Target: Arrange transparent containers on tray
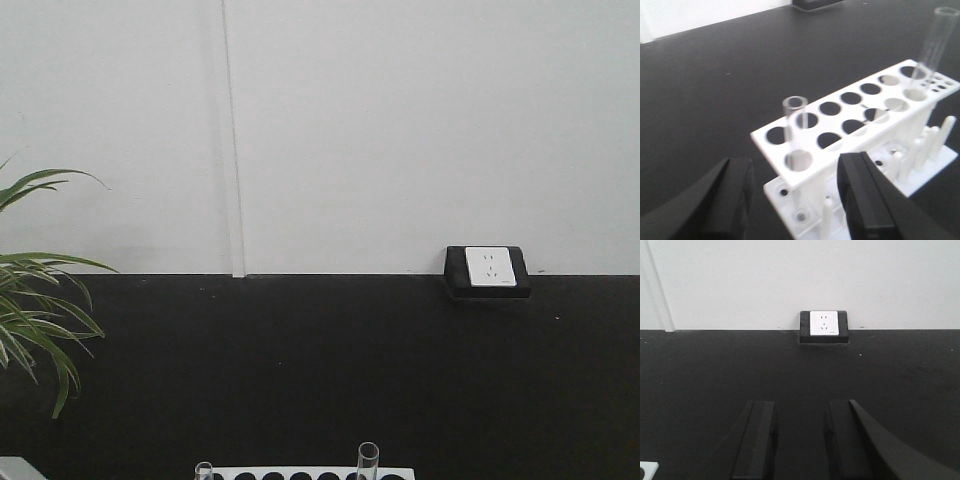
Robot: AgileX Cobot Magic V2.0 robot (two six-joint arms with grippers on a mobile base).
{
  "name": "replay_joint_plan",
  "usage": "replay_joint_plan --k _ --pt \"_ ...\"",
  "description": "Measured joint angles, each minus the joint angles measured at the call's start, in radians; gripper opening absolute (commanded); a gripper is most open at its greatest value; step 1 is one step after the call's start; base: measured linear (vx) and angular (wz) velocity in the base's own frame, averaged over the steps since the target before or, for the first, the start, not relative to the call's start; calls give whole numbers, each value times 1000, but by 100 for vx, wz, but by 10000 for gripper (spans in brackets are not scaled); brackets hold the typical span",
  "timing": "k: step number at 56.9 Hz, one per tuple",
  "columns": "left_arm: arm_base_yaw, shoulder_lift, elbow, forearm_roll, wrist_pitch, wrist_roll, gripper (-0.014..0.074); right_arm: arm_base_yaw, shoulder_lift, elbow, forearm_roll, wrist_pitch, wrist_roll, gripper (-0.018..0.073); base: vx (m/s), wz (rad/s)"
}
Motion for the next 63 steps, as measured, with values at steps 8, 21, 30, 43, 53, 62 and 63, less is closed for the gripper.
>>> replay_joint_plan --k 8,21,30,43,53,62,63 --pt "-10 86 0 1 -123 0 501 0 0 0 0 0 0 335 0 0" --pt "-10 228 -10 1 -296 12 501 0 0 0 0 23 0 335 0 0" --pt "-10 295 -71 1 -320 29 501 0 0 0 0 27 0 335 0 0" --pt "-10 375 -159 -37 -329 34 501 0 0 0 0 27 1 335 0 0" --pt "-10 443 -166 -91 -329 34 494 0 0 0 0 27 1 334 0 0" --pt "-10 473 -166 -107 -329 34 472 0 0 0 0 28 1 334 0 0" --pt "-10 476 -166 -108 -329 34 467 0 0 0 0 29 1 334 0 0"
